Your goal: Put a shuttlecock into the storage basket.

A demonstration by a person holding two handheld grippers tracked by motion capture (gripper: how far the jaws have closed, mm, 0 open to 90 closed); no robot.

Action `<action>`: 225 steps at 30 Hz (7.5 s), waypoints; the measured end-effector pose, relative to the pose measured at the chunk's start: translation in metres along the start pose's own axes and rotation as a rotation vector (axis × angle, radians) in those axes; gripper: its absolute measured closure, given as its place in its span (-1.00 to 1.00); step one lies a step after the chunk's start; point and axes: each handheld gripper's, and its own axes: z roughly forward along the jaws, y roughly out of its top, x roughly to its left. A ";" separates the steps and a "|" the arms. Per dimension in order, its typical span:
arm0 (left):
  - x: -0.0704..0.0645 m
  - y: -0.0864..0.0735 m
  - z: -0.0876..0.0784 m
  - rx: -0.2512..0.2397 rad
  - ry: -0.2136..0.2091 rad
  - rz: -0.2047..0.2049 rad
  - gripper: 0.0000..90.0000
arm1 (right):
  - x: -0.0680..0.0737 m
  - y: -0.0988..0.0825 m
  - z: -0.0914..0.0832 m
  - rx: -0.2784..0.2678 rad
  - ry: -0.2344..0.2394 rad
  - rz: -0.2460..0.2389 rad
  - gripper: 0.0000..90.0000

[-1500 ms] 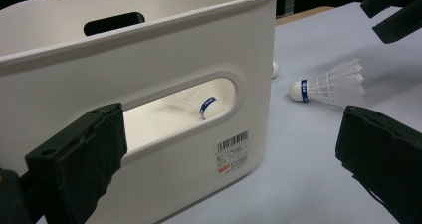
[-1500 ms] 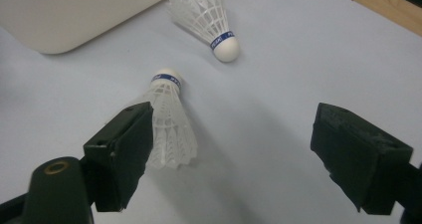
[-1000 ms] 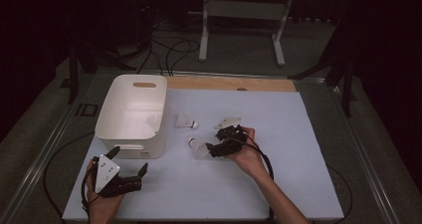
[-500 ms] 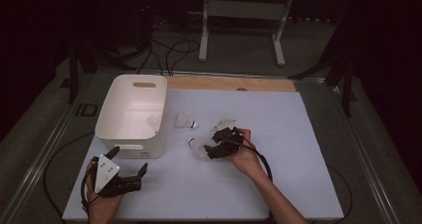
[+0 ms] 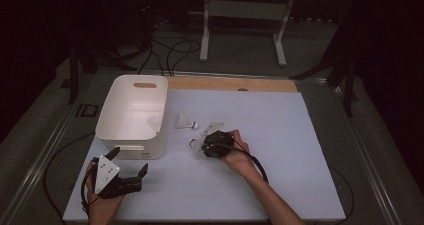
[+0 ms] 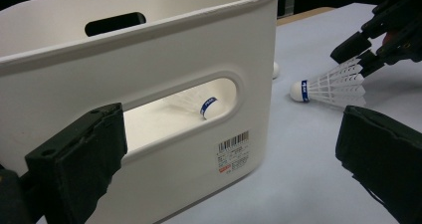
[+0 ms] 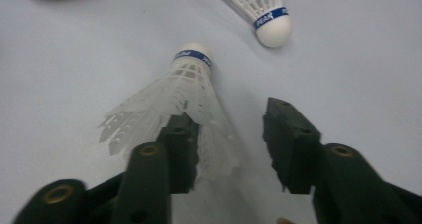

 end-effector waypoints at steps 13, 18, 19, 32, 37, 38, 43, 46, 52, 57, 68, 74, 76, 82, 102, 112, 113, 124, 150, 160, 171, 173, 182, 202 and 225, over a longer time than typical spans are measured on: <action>0.000 0.000 0.000 0.000 0.000 0.000 -1.00 | 0.008 0.008 0.008 0.013 0.005 -0.058 0.86; 0.000 0.000 0.000 0.003 -0.002 0.005 -1.00 | 0.010 0.010 0.005 0.001 0.007 -0.063 0.97; 0.000 0.000 0.000 0.001 -0.002 0.003 -1.00 | 0.010 0.010 0.005 -0.001 0.009 -0.066 0.97; 0.000 0.000 0.001 0.003 -0.002 0.003 -1.00 | 0.012 0.014 -0.001 -0.011 0.010 -0.058 0.98; 0.000 0.000 0.001 0.004 -0.002 0.003 -1.00 | 0.012 0.016 -0.005 -0.023 0.003 -0.043 0.98; 0.000 0.000 0.000 0.003 -0.002 0.003 -1.00 | 0.012 0.016 -0.006 -0.023 0.008 -0.045 0.98; 0.000 0.000 0.000 0.002 -0.001 0.002 -1.00 | 0.014 0.019 -0.010 -0.032 0.006 -0.036 0.98; 0.000 0.000 0.000 0.003 0.000 0.002 -1.00 | 0.014 0.021 -0.012 -0.037 0.007 -0.032 0.98; 0.000 0.000 0.000 0.002 0.000 0.001 -1.00 | 0.014 0.025 -0.015 -0.045 0.016 -0.018 0.98; 0.000 0.000 0.000 0.003 0.000 0.002 -1.00 | 0.015 0.027 -0.019 -0.051 0.020 -0.011 0.98; 0.000 0.000 0.000 0.002 0.000 0.002 -1.00 | 0.014 0.031 -0.024 -0.067 0.021 0.004 0.98; 0.000 0.000 0.000 0.002 0.000 0.003 -1.00 | 0.015 0.034 -0.027 -0.073 0.022 0.011 0.98; 0.000 0.000 0.000 0.003 0.000 0.002 -1.00 | 0.014 0.035 -0.028 -0.072 0.021 0.008 0.98; 0.000 0.000 0.000 0.002 0.000 0.003 -1.00 | 0.014 0.038 -0.030 -0.078 0.020 0.020 0.98; 0.000 0.000 0.000 0.003 0.000 0.003 -1.00 | 0.013 0.048 -0.039 -0.093 0.016 0.024 0.98; 0.000 0.000 0.000 0.002 0.001 0.002 -1.00 | 0.010 0.057 -0.045 -0.107 0.010 0.022 0.98; 0.000 0.000 0.000 0.002 0.001 0.002 -1.00 | 0.010 0.057 -0.045 -0.107 0.010 0.022 0.98; 0.000 0.000 0.000 0.000 0.001 0.000 -1.00 | 0.008 0.069 -0.051 -0.121 0.007 0.015 0.99; 0.000 0.000 0.000 0.002 0.000 0.001 -1.00 | 0.004 0.095 -0.062 -0.140 -0.002 -0.001 0.99; 0.000 0.000 0.000 0.002 0.000 0.002 -1.00 | 0.000 0.103 -0.065 -0.144 -0.004 0.006 0.99; 0.000 0.000 0.000 0.000 -0.001 -0.003 -1.00 | -0.003 0.114 -0.071 -0.160 -0.006 0.010 0.99; 0.000 0.000 0.000 0.001 -0.001 -0.001 -1.00 | -0.004 0.115 -0.071 -0.158 -0.004 0.007 0.99; 0.000 0.000 0.000 0.001 0.000 -0.002 -1.00 | -0.010 0.123 -0.072 -0.162 -0.001 0.030 0.99; 0.001 0.000 0.000 0.002 0.000 0.000 -1.00 | -0.014 0.146 -0.077 -0.179 -0.009 0.019 0.99; 0.001 0.000 0.000 0.004 -0.004 -0.002 -1.00 | -0.014 0.170 -0.075 -0.188 -0.010 0.018 0.99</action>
